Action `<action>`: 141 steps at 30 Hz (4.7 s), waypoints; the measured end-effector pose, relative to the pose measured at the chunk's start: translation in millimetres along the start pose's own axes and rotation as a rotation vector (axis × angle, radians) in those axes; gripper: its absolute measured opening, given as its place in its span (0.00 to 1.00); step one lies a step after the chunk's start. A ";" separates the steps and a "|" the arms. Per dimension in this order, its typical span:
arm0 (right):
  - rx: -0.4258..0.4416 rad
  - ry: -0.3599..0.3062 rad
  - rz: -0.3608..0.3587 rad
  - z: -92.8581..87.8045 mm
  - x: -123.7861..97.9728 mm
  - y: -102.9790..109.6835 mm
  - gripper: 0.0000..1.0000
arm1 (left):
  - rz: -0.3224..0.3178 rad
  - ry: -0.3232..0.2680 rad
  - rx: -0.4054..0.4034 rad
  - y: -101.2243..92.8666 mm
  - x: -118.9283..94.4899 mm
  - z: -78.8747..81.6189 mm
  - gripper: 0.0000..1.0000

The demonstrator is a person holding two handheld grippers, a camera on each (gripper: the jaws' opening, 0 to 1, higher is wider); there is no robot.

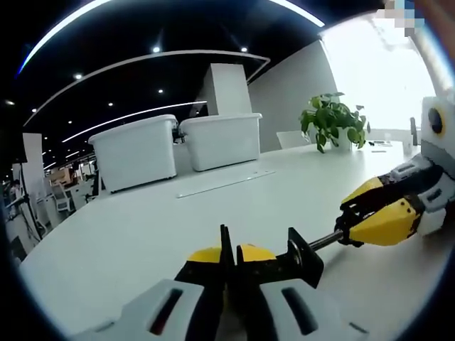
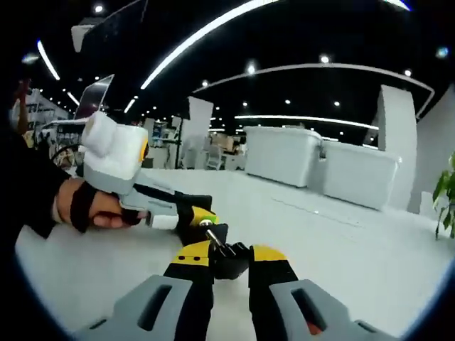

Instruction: Clamp the fixed fixture on the desktop, loosen the retaining clip, secure it to the edge of the desk, and tighten the retaining clip.

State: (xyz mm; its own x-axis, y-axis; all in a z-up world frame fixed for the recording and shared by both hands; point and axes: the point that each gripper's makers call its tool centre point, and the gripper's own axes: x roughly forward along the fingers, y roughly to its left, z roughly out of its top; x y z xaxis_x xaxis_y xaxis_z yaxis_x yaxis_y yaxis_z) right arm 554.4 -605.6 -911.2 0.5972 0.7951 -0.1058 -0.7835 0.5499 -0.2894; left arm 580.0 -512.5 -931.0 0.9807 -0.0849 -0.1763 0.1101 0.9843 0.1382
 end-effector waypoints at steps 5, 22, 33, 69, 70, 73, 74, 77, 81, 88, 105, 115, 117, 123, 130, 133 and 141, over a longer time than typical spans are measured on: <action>-0.155 -0.007 -0.017 0.6 0.0 5.5 0.16 | 0.001 0.002 -0.003 0.3 0.6 -0.4 0.06; -0.127 -0.009 0.031 3.6 1.2 13.1 0.20 | -0.022 -0.009 -0.013 -3.6 -0.1 1.5 0.05; 0.279 -0.044 0.031 20.5 -14.5 -5.1 0.27 | -0.024 -0.024 -0.016 -2.3 -1.2 4.6 0.04; -1.073 0.340 -0.212 3.0 29.1 46.8 0.20 | -0.056 -0.060 -0.140 4.7 -8.6 14.0 0.03; -1.089 0.343 -0.218 3.5 27.7 48.3 0.19 | -0.055 -0.059 -0.138 4.6 -8.6 13.8 0.03; -1.140 0.348 -0.247 5.7 32.2 46.7 0.18 | -0.061 -0.056 -0.140 3.6 -9.3 13.3 0.03; -1.172 0.349 -0.262 8.0 33.9 45.4 0.17 | -0.065 -0.056 -0.142 3.5 -9.5 13.3 0.03; -1.206 0.359 -0.284 7.0 37.5 44.2 0.13 | -0.067 -0.055 -0.147 3.6 -10.4 13.2 0.03; -1.209 0.362 -0.319 7.2 39.6 41.0 0.09 | -0.066 -0.052 -0.157 4.5 -11.6 13.0 0.03; -1.218 0.352 -0.340 10.1 42.3 42.2 0.04 | -0.054 -0.047 -0.161 6.8 -12.2 12.0 0.03; -1.103 0.287 -0.335 14.0 47.8 31.7 0.03 | -0.038 -0.116 -0.123 7.3 -13.2 21.2 0.06; -1.027 0.275 -0.334 15.2 38.1 25.5 0.03 | -0.031 -0.117 -0.159 9.7 -14.6 22.0 0.23; -1.013 0.285 -0.328 13.1 36.3 25.5 0.03 | -0.024 -0.130 -0.182 13.2 -15.9 24.0 0.26; -0.989 0.274 -0.315 15.6 32.9 29.7 0.03 | -0.017 -0.180 -0.191 11.5 -19.3 32.2 0.28; -0.943 0.262 -0.338 19.7 25.8 23.2 0.03 | -0.022 -0.228 -0.201 13.5 -24.6 41.2 0.32; -0.928 0.258 -0.348 20.1 24.4 20.4 0.03 | -0.025 -0.235 -0.198 12.6 -25.4 41.7 0.35; -0.906 0.252 -0.357 21.5 23.2 18.6 0.03 | -0.061 -0.267 -0.219 7.0 -30.9 49.3 0.32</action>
State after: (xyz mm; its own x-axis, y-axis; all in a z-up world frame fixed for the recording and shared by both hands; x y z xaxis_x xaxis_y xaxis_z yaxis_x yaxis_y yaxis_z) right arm 550.0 -571.3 -898.6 0.8728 0.4864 -0.0393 -0.1877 0.2602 -0.9471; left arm 558.4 -510.7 -876.6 0.9842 -0.1539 0.0871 0.1610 0.9835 -0.0822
